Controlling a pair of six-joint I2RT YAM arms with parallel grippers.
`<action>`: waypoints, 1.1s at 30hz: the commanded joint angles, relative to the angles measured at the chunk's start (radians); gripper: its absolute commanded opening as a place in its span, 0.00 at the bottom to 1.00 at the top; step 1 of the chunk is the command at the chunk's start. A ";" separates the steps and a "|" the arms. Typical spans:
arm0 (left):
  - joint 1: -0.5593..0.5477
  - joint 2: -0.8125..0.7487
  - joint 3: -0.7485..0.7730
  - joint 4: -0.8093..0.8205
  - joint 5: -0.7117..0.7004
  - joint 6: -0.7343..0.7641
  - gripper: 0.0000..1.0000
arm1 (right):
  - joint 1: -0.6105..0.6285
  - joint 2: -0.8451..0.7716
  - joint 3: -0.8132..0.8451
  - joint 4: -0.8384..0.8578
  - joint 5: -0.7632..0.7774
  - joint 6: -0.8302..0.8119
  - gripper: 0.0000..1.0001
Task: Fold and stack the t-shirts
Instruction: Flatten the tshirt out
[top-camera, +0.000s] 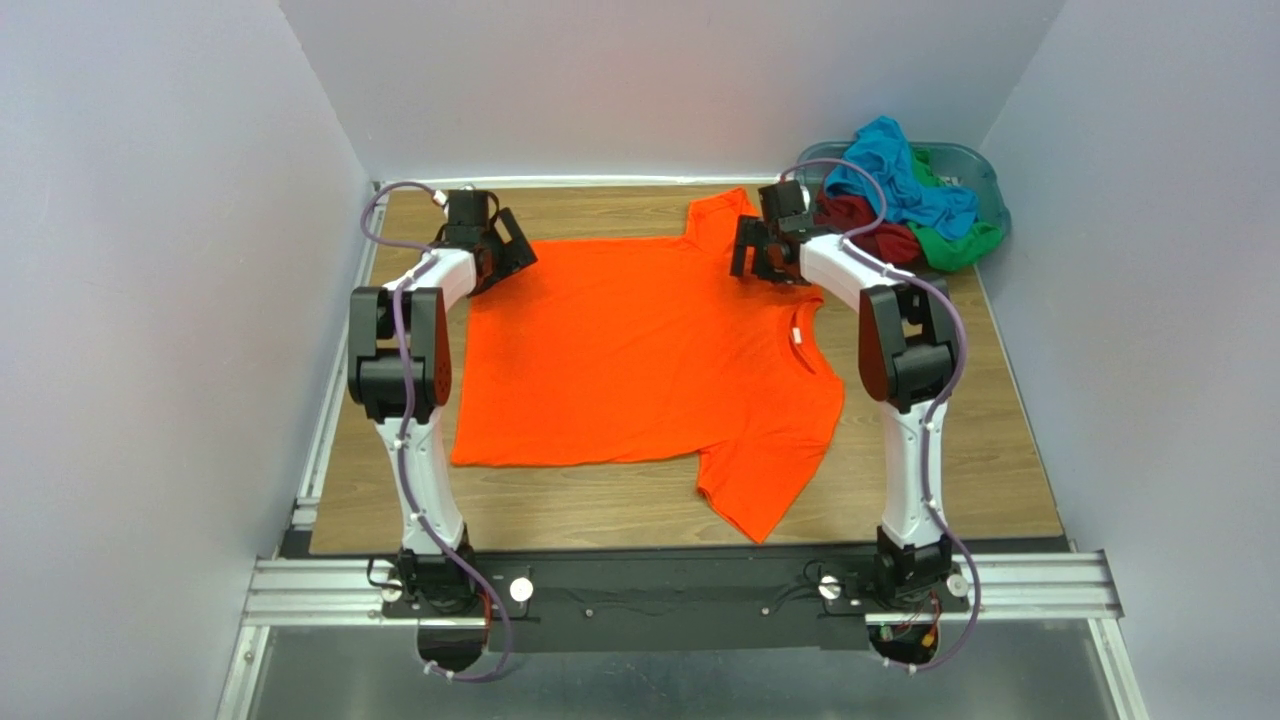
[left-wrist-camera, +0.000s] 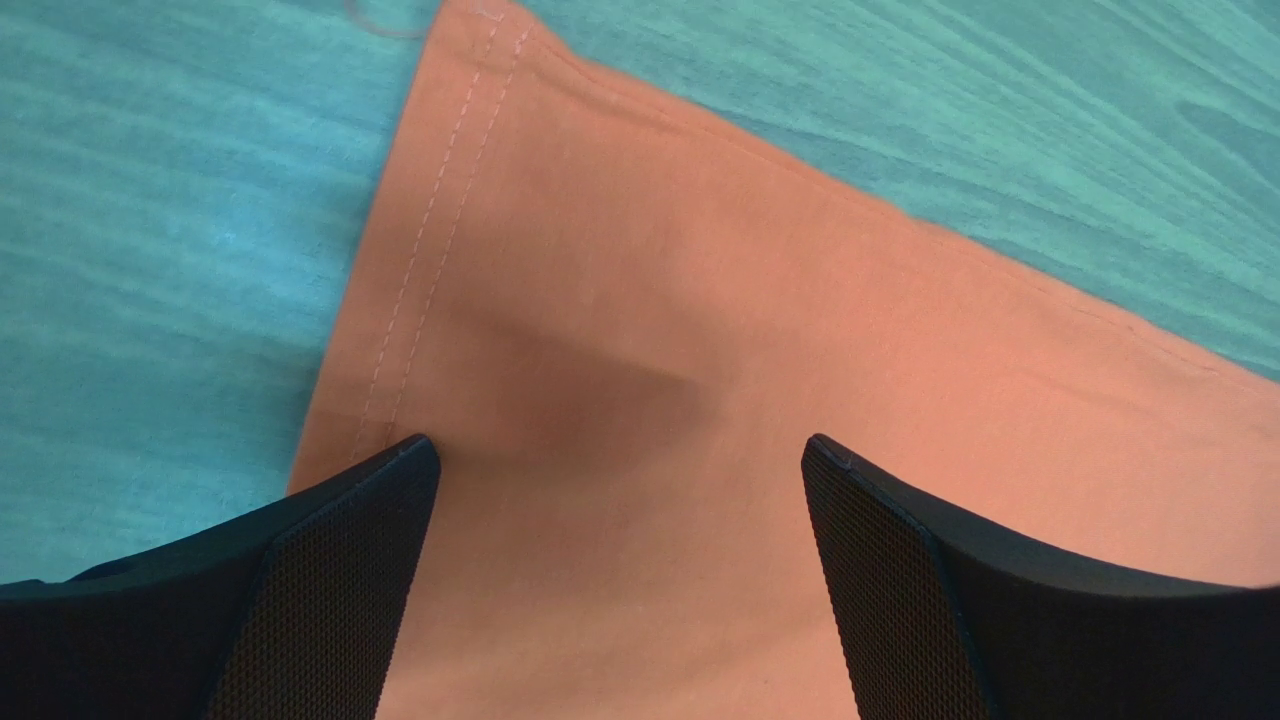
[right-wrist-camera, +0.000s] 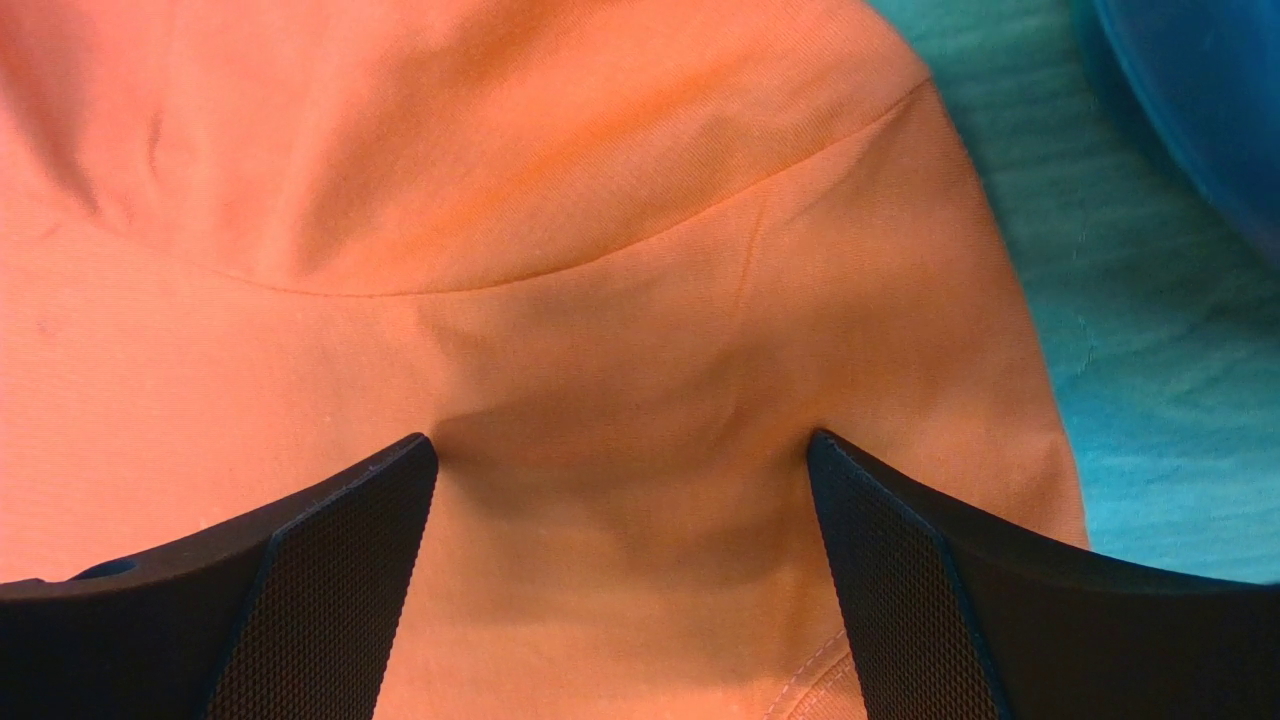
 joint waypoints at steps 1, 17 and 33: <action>0.004 0.054 0.063 -0.075 0.013 0.001 0.98 | -0.004 0.099 0.025 -0.077 -0.008 0.018 1.00; 0.002 0.122 0.310 -0.195 -0.018 0.012 0.98 | -0.026 0.125 0.203 -0.150 -0.019 -0.047 1.00; -0.007 -0.749 -0.648 -0.092 -0.173 -0.252 0.98 | -0.001 -0.481 -0.354 -0.097 -0.082 0.062 1.00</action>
